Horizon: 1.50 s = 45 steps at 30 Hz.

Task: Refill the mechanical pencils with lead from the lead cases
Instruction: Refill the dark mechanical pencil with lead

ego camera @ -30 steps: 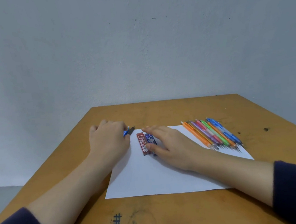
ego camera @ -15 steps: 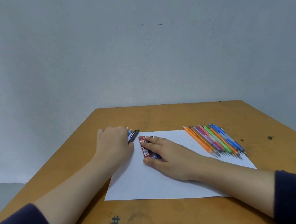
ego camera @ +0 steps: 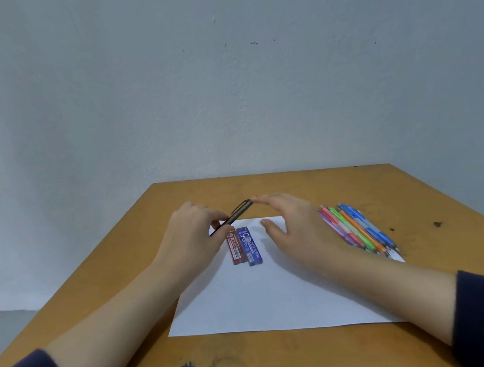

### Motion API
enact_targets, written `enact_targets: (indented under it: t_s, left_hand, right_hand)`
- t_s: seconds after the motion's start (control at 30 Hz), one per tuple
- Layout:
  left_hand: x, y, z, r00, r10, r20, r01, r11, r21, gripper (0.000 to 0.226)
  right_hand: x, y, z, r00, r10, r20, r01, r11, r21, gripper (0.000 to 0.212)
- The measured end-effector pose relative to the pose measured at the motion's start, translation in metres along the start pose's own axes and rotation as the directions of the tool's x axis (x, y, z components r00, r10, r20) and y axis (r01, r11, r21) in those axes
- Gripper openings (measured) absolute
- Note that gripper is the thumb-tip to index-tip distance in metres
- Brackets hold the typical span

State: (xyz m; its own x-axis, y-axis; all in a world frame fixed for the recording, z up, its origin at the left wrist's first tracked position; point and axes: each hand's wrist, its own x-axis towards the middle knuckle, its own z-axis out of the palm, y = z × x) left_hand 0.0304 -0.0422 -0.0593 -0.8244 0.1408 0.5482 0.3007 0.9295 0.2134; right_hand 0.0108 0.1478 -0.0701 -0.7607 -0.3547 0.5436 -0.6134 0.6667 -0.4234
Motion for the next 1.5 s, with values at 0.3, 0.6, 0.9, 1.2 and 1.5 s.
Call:
enact_targets:
  t_s: [0.3,0.6,0.9,1.2,1.5]
  left_hand:
    - [-0.002,0.003,-0.002,0.99,0.123,-0.071,-0.135,0.969,-0.208,0.023]
    - [-0.002,0.001,-0.002,0.982,0.168,-0.084,-0.185,0.94,-0.286,0.021]
    - [-0.001,-0.001,0.002,0.982,0.152,-0.115,-0.183,0.925,-0.333,0.02]
    - [-0.002,0.001,0.003,0.987,0.118,-0.109,-0.15,0.924,-0.352,0.02]
    - [-0.003,0.003,0.003,0.999,-0.017,-0.05,-0.007,0.896,-0.445,0.019]
  right_hand:
    - [0.012,0.019,-0.01,0.983,-0.077,-0.169,0.063,0.994,-0.089,0.028]
    - [0.016,0.021,-0.024,0.99,-0.024,-0.141,0.03,0.999,0.042,0.014]
    - [0.015,0.019,-0.024,0.985,0.051,-0.164,-0.036,0.995,0.091,0.014]
    - [0.013,0.011,-0.025,0.971,0.178,-0.159,-0.161,0.98,0.113,0.013]
    - [0.016,0.014,-0.026,0.965,0.19,-0.182,-0.175,0.98,0.098,0.014]
